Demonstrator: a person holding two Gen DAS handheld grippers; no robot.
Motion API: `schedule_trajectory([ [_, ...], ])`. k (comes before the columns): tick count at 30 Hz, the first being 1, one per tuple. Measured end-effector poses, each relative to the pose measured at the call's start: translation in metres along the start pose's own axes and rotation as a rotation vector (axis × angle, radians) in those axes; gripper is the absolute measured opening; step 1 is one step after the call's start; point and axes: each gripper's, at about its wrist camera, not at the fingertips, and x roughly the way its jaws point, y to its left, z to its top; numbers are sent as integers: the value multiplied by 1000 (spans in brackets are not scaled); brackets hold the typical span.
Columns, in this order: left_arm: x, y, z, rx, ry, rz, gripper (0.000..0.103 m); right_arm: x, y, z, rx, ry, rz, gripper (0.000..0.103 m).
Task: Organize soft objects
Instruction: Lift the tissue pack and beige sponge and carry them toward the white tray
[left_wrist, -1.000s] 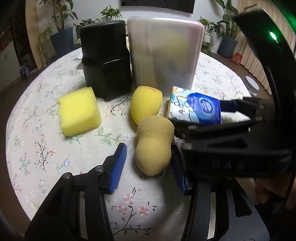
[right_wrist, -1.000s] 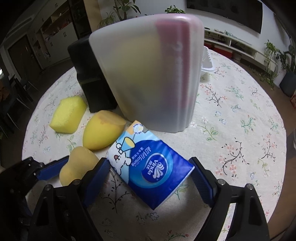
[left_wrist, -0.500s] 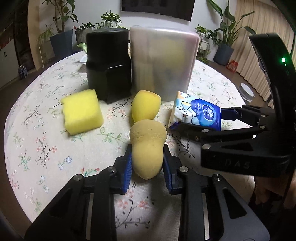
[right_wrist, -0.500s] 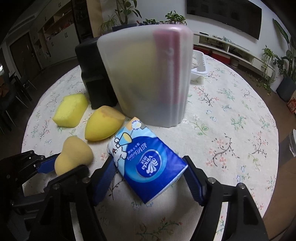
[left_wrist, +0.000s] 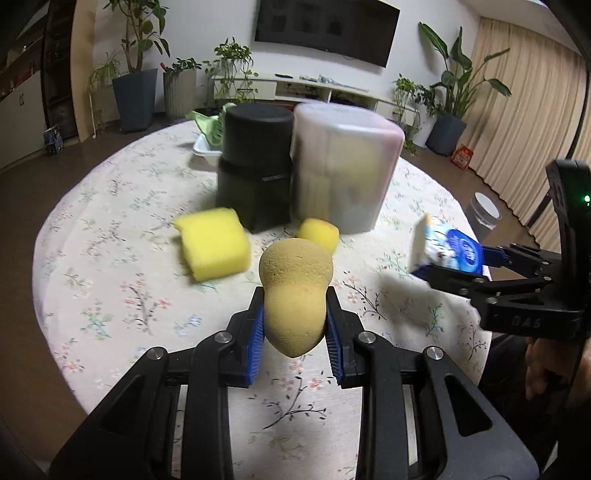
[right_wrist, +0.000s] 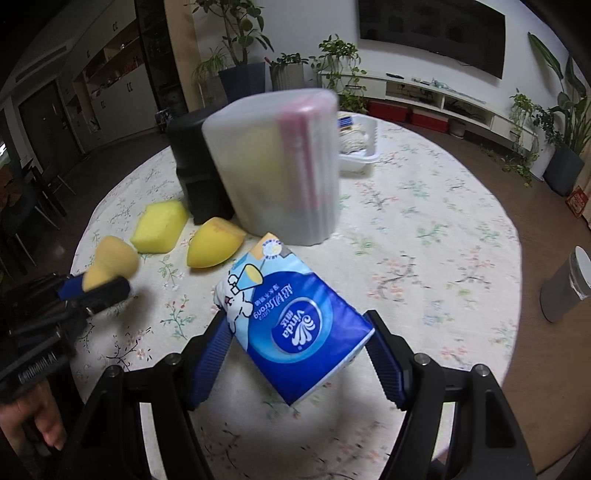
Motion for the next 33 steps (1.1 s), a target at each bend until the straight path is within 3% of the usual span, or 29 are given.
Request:
schedule_trajectory([
  [11,-18,36,31,-18,-50,37,27,-28,-32,16,17,-35,-59,74],
  [22,-19,84,104,-3,-102,101,27,-41,-97,86,34,-83,-161,74],
  [33,4,93,180,98,-110,136,27,-21,-122,156,4,-91,-196,74],
])
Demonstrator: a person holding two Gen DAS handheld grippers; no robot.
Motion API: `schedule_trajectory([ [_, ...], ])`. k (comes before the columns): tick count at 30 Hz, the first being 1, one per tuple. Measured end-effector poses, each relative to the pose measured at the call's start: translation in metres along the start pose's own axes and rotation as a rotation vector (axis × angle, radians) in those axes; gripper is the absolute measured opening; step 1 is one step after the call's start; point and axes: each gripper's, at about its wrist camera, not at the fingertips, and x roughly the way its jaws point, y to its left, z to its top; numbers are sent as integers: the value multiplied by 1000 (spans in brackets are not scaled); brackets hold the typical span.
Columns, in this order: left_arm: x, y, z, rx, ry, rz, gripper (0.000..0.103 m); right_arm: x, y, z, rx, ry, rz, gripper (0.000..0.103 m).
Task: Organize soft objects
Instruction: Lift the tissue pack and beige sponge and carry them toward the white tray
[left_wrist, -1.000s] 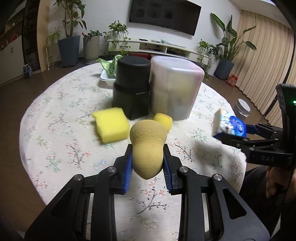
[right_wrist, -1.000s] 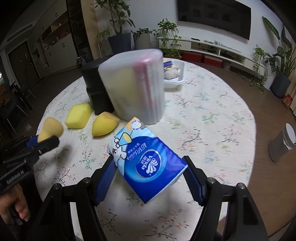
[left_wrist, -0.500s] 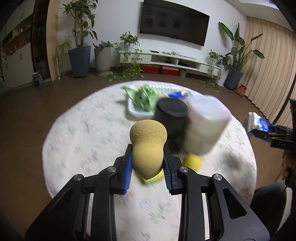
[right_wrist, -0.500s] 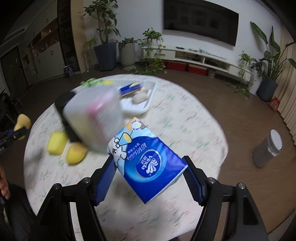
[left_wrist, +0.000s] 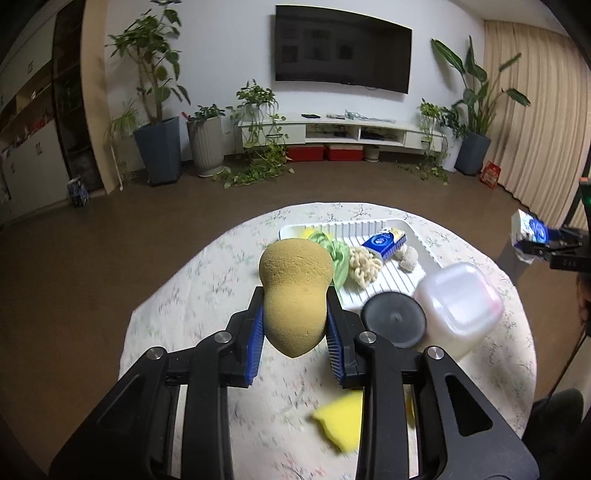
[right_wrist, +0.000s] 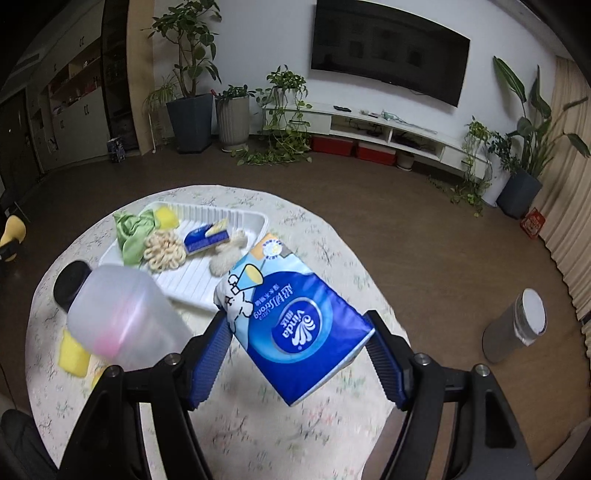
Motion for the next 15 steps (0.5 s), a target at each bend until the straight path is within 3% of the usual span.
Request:
schedule_trajectory([
  [15,111,-9,74,121,104,-62,28,82,39,96,-173,37,34,74],
])
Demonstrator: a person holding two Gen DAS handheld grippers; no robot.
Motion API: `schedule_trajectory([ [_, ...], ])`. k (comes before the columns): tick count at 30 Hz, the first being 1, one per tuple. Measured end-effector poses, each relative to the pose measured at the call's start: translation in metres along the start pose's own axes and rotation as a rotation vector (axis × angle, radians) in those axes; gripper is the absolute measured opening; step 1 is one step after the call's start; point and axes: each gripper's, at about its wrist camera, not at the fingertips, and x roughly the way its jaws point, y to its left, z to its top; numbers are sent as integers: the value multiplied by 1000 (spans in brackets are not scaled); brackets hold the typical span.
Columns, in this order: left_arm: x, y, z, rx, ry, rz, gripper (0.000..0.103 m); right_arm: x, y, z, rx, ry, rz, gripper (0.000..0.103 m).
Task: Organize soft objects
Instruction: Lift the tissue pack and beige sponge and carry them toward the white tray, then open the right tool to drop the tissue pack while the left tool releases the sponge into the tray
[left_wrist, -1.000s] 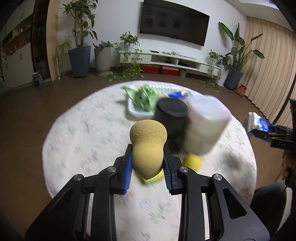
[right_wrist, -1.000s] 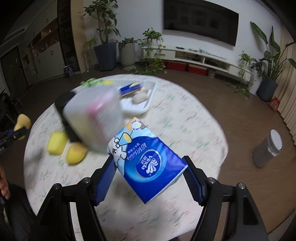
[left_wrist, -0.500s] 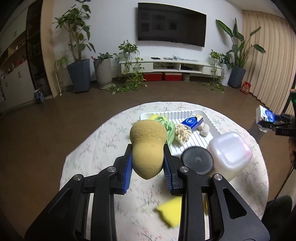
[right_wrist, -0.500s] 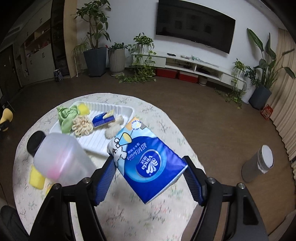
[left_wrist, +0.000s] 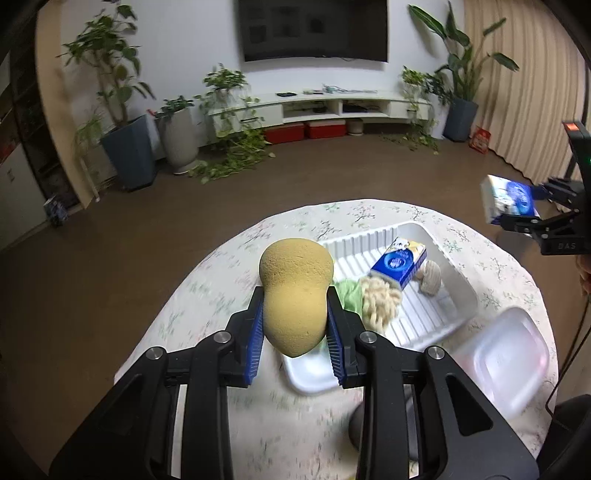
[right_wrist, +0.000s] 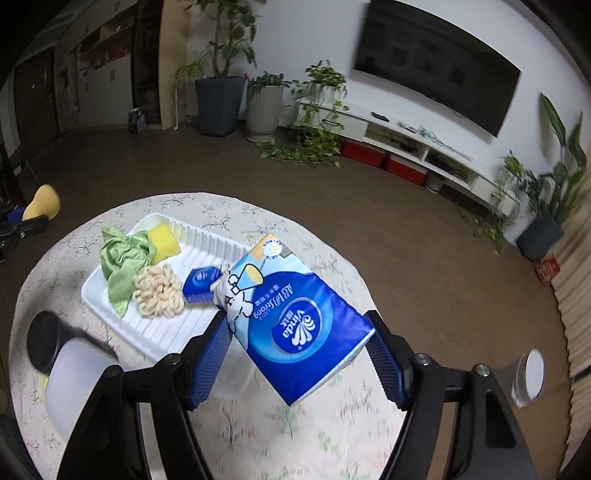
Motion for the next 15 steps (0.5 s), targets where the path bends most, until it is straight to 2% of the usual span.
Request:
schedule_trajectory([
  [4,30,-8,20,50,34,-61,28,27,11,21,-42,21,39,74],
  [8,67,-25,37,103,102,-123,28,53,23,33,-73,60,92,74],
  [15,114,-53,33,149,188,-188,28,87,47,29,-136,137,224,74],
])
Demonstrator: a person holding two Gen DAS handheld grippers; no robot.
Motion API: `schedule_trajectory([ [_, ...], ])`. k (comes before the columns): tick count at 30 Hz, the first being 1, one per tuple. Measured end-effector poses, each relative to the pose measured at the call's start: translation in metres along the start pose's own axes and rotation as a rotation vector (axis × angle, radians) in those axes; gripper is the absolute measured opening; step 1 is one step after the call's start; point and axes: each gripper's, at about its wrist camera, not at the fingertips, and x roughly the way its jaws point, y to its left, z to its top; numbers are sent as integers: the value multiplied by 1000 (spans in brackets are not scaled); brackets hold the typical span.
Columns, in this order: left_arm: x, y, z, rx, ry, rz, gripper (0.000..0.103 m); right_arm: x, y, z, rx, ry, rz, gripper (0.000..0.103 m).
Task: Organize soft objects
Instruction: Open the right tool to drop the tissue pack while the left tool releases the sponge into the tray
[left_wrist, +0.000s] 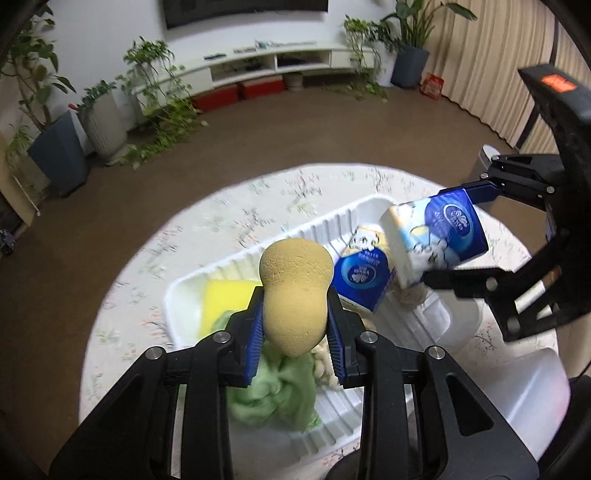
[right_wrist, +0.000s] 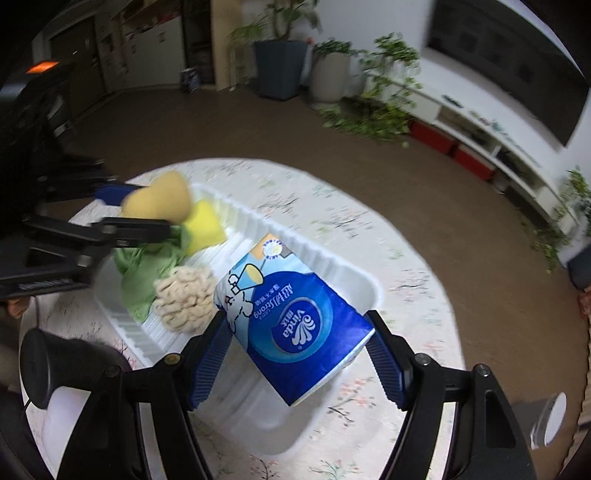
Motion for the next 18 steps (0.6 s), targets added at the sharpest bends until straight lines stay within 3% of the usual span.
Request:
schedule_trajectory([
  [6,21,-9,3,46,55,3,28,19,7,-8,-36,47,114,74],
  [18,49,-13,-3,36,138,-18,30,50,20,-25,-117,155,148,74],
])
